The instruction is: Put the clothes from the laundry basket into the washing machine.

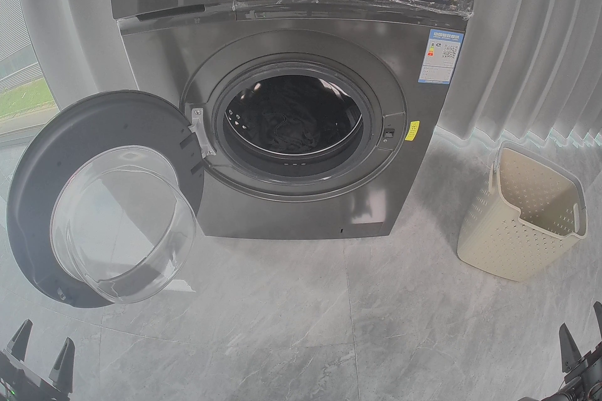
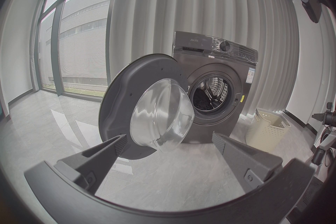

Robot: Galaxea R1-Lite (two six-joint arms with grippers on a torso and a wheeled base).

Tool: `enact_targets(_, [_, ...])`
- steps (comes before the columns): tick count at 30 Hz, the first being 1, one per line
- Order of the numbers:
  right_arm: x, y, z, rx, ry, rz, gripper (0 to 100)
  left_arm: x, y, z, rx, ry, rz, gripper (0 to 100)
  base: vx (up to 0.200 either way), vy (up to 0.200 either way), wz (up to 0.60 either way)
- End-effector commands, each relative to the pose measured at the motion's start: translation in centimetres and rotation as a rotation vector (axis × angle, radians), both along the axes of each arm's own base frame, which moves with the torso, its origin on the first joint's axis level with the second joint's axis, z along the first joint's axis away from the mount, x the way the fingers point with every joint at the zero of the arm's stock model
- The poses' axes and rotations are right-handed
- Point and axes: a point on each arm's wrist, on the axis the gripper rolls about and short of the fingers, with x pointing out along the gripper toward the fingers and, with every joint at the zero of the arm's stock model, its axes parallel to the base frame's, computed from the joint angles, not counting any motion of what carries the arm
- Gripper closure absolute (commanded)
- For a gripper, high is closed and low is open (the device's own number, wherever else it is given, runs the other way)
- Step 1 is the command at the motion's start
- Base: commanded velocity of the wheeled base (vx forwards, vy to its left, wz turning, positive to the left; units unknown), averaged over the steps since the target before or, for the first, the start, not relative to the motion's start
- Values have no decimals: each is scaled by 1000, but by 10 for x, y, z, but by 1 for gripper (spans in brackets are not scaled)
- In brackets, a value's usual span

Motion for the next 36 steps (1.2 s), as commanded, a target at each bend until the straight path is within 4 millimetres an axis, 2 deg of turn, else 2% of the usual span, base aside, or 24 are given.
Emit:
enact_targets(1, [2,0,-5,0,21,0,0,1,0,-5,2,20,1,0,-200,0,0])
enact_targets(3, [2,0,-5,0,21,0,0,1,0,-5,4,20,0,0,-200,0,0])
enact_targets(36, [2,0,-5,0,21,0,0,1,0,-5,1,22,-1,0,0,0,0])
